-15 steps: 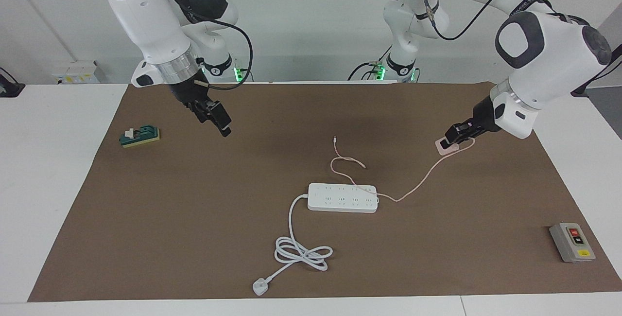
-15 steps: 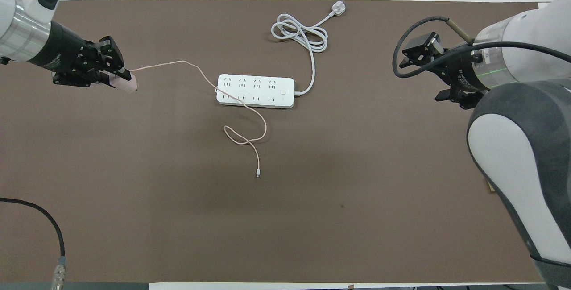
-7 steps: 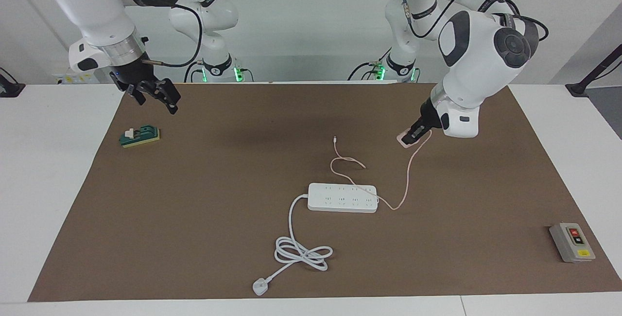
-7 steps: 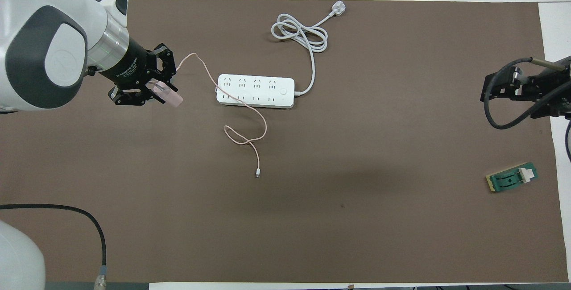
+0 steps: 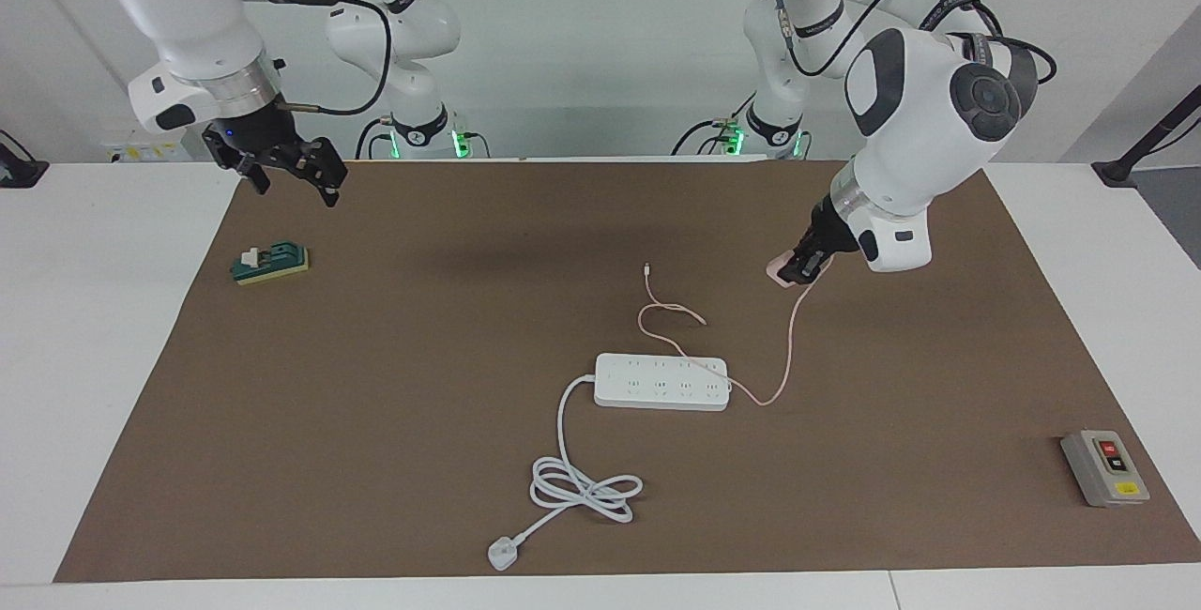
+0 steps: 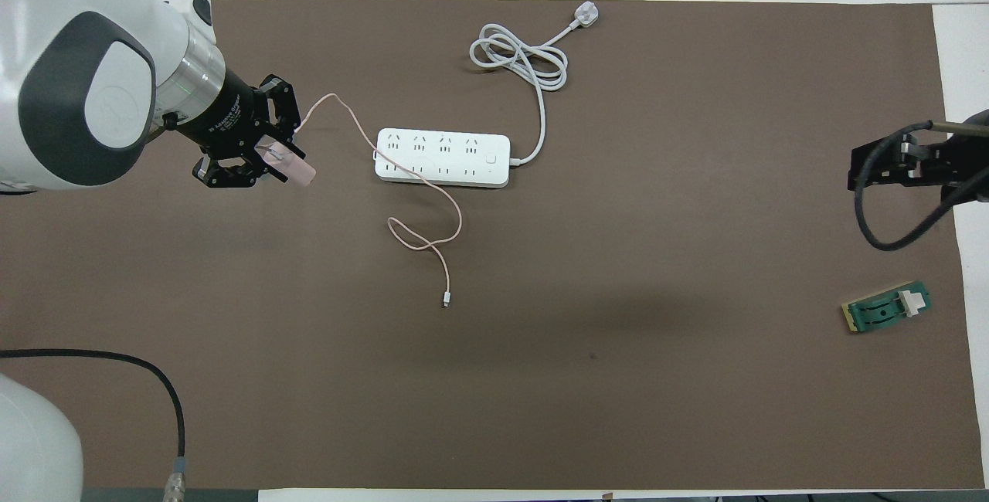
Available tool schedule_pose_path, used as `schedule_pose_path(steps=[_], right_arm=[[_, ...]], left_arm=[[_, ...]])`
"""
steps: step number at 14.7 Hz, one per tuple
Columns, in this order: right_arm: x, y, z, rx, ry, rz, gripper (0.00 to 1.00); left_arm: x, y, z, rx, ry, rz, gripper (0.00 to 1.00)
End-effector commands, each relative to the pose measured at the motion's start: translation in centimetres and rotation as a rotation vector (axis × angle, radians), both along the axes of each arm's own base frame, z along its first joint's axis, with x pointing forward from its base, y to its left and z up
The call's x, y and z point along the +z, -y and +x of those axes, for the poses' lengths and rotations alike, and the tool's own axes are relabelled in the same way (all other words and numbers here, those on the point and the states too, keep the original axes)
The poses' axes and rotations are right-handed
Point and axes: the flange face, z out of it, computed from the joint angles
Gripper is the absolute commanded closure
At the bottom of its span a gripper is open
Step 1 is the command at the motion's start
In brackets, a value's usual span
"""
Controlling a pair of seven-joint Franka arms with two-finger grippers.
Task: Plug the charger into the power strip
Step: 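Carry the charger with the left gripper while the right gripper withdraws, then lower the charger prongs into a strip socket with the left gripper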
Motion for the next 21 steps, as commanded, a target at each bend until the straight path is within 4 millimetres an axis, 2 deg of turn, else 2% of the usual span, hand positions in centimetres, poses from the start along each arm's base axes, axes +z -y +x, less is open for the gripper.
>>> schedule_pose_path(steps=[1,2,3,5,8,9,11,13,16,18,21], right_arm=[[1.6,1.0,1.0,0.055,0.03,0.001,0.0],[1.8,0.7,0.9,0.06,0.03,0.008,0.0],[1.8,0.6,0.7,0.06,0.017,0.014,0.0],[1.7,1.3,-0.2,0.047,-0.003,0.02,0.0],[1.7,2.7,-0.2,0.024,0.003,0.019,0.0],[1.8,3.8,-0.4,0.012,-0.001,0.021,0.0],[2.1,3.9,-0.3,0.047,0.006,0.02,0.0],[2.0,4.6,-0.4,0.177,0.006,0.03,0.0],[2.0,4.4,-0.4,0.149,0.006,0.029,0.0],[1.8,4.9,-0.5,0.135,0.003,0.034,0.0],[1.8,4.9,-0.6,0.096,0.004,0.044,0.0]], left_arm=[[-0.4,0.3,-0.1,0.089,-0.025,0.04,1.0],[-1.4,0.6,0.4,0.139,-0.03,0.065,1.0],[-1.5,0.8,0.8,0.204,-0.007,0.08,1.0],[-1.2,0.7,1.8,0.318,0.046,0.083,1.0],[-1.1,0.7,2.8,0.478,0.094,0.085,1.0],[-1.9,0.9,3.4,0.519,0.106,0.089,1.0],[-4.1,1.5,4.2,0.569,0.087,0.101,1.0],[-5.8,2.1,4.4,0.642,0.054,0.105,1.0],[-8.0,3.4,4.7,0.64,0.05,0.153,1.0],[-9.9,4.6,5.0,0.636,0.067,0.175,1.0],[-10.8,5.9,5.2,0.648,0.088,0.184,1.0]])
